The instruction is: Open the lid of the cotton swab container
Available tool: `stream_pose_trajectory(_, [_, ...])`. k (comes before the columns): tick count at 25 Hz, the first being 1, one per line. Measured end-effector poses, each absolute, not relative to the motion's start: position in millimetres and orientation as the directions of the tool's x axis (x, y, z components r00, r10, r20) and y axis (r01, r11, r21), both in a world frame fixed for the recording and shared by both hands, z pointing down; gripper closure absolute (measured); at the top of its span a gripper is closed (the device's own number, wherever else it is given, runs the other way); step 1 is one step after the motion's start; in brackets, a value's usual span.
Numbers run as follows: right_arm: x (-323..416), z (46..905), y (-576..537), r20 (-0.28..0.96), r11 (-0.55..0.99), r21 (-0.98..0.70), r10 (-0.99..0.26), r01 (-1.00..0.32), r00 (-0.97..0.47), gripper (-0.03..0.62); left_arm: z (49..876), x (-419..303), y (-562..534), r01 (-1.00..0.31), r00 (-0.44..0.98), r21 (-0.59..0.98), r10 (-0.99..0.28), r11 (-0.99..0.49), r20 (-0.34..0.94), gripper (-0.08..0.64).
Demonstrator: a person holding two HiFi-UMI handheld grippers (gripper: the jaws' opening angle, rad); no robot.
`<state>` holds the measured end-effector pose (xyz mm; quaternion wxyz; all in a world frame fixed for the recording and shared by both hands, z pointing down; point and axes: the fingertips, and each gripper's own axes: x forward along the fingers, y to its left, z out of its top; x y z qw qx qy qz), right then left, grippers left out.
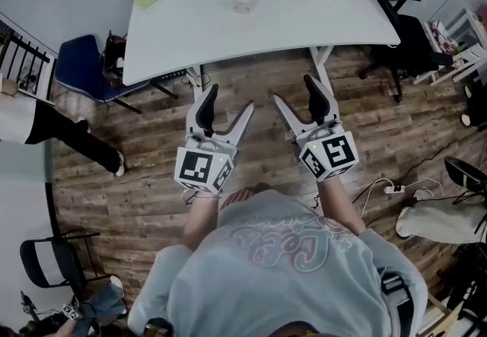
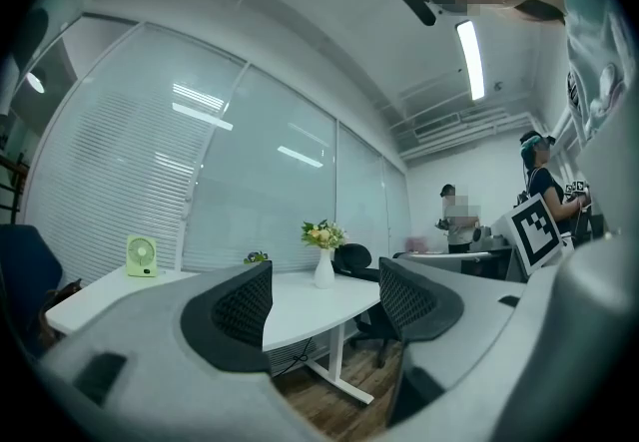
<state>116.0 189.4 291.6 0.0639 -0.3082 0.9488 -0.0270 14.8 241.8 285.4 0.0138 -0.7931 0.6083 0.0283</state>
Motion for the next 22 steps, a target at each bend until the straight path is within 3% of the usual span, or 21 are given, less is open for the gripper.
stream_pose_trajectory(22, [79,298,170,-0.089,0.848,-0.077,-0.53,-0.525,-0.843,0.275,294,-18,231,-0.979,0.201,0.012,-0.977,-0.202,-0.072,0.253])
